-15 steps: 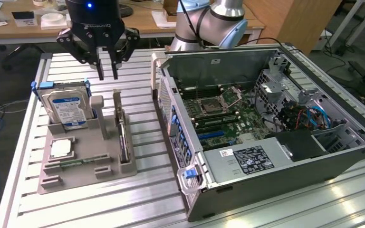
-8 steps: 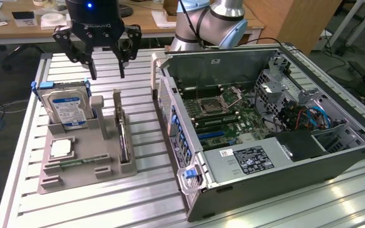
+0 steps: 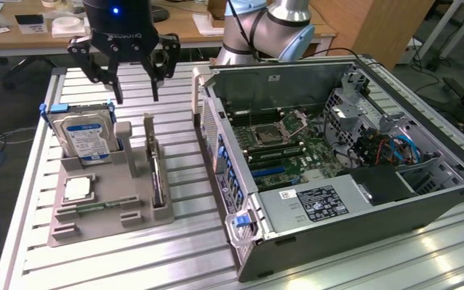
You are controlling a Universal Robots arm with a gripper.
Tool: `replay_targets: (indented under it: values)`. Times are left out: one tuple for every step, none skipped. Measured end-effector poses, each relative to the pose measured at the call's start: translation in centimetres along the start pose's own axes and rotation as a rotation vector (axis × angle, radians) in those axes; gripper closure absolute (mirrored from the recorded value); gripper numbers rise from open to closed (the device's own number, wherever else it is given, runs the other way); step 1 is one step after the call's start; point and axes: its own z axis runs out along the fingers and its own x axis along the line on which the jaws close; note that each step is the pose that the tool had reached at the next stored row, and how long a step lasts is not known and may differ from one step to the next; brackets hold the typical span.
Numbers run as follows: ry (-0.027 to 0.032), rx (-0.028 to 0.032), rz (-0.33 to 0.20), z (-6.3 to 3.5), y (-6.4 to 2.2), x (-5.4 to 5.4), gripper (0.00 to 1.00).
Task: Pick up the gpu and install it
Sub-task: 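Pick up the gpu and move the gpu toward the slot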
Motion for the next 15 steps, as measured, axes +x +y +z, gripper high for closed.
replay_targets:
  values:
    - [0.0003, 0.0013, 0.0, 0.04, -0.04, 0.0, 0.41]
    - [0.0005, 0.0027, -0.001, 0.07, -0.09, 0.0, 0.41]
    - [0.0004, 0.0039, -0.001, 0.1, -0.16, 0.0, 0.41]
    - [0.0003, 0.0043, -0.001, 0.15, -0.25, 0.0, 0.41]
    - [0.0003, 0.0044, -0.001, 0.17, -0.43, 0.0, 0.41]
    - [0.0005, 0.0044, -0.001, 0.17, -0.65, 0.0, 0.41]
    - [0.0008, 0.0047, -0.001, 0.18, -0.82, 0.0, 0.41]
    - [0.0012, 0.0051, -0.001, 0.18, -0.96, 0.0, 0.41]
    - [0.0012, 0.0052, -0.001, 0.21, -1.09, 0.0, 0.41]
    - [0.0011, 0.0051, -0.001, 0.24, -1.22, -0.1, 0.41]
    - [0.0011, 0.0052, -0.001, 0.24, -1.28, -0.1, 0.41]
    - [0.0011, 0.0053, -0.001, 0.25, -1.32, -0.1, 0.41]
    - [0.0011, 0.0055, -0.001, 0.25, -1.34, -0.1, 0.41]
    - [0.0013, 0.0061, -0.002, 0.25, -1.34, -0.1, 0.41]
    - [0.0013, 0.0062, -0.002, 0.26, -1.36, -0.1, 0.41]
